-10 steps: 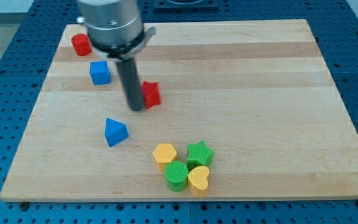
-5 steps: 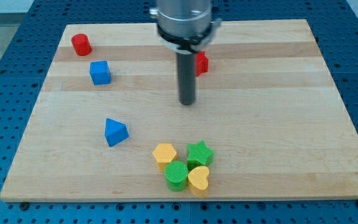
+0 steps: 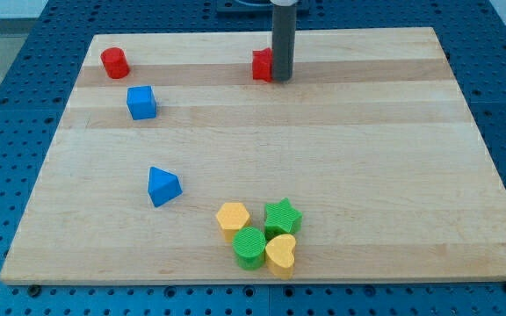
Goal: Push the red star to the top center
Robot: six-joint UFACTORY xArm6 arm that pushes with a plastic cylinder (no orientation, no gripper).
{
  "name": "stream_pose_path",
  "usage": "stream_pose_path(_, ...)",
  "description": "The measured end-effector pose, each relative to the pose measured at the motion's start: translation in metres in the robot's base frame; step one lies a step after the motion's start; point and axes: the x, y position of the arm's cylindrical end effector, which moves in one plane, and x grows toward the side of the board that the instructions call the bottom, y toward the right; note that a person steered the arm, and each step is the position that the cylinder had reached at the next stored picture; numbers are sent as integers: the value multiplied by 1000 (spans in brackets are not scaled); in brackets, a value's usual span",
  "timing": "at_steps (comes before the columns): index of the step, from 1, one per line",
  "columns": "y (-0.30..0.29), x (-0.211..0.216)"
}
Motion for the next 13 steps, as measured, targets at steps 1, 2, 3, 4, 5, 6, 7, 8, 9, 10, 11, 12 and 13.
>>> stream_pose_path(1,-12,0)
stream_pose_path(2,-12,-1)
stream_pose_path(3,-10,0)
stream_pose_path(4,-26,37)
stream_pose_path(5,-57,48)
stream_pose_path(6,-66,-2)
stream_pose_path(7,-58,-7)
stream_pose_path(8,-43,-13)
stream_pose_path(9,-35,-13)
stream_pose_path(10,-21,-13)
stream_pose_path(11,-21,-13)
stream_pose_path(12,-34,-9)
stream_pose_path(13,-84,37)
